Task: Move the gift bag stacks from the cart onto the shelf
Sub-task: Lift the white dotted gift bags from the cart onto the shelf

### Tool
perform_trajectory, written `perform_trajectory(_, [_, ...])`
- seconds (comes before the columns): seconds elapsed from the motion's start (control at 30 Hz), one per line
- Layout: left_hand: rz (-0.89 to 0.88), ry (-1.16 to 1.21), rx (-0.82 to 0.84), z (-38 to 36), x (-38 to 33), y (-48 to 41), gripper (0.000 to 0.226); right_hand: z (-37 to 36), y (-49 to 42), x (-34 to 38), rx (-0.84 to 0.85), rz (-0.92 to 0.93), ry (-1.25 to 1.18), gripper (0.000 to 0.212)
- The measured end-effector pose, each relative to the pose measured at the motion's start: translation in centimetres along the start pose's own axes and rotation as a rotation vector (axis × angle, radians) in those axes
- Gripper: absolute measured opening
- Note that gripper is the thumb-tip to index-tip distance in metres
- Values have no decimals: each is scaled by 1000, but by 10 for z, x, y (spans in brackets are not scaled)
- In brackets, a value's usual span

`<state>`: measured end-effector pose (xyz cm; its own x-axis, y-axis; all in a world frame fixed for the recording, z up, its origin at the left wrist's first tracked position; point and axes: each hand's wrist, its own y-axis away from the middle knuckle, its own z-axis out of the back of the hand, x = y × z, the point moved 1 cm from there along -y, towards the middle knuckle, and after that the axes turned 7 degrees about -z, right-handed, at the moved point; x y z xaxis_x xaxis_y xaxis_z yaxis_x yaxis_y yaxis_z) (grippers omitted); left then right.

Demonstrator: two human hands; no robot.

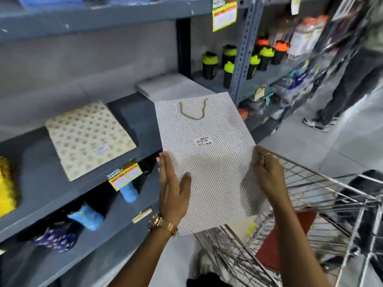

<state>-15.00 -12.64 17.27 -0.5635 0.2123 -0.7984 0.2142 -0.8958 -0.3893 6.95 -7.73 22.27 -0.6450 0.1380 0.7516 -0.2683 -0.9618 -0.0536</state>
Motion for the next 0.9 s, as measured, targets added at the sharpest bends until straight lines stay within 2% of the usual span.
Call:
perform_trajectory(0.1, [-3,21,-9,-1,1,-23,78,-2,-17,21,1,76,-39,43])
perform_trajectory(0.17, [10,33,-15,-6,2,-48,79,-4,-41,34,19,79,-38,45])
perform_trajectory(0.33, [71,22,-46,-33,21,-140,84,-32,-160,59,107,129,53,25])
perform_trajectory(0.53, [222,-123,-30,-74,73,-261,84,-108,-318,96,313,170,124,41])
perform_trajectory(0.67, [318,-215,-38,-93,109,-314,84,-164,-391,106,513,122,22,53])
perform_trajectory(0.77, [383,-323,1,-102,130,-337,85,-201,-428,110,546,98,-15,59])
perform_trajectory(0.9, [432,-416,42,-113,147,-346,85,-235,-451,106,519,108,223,62])
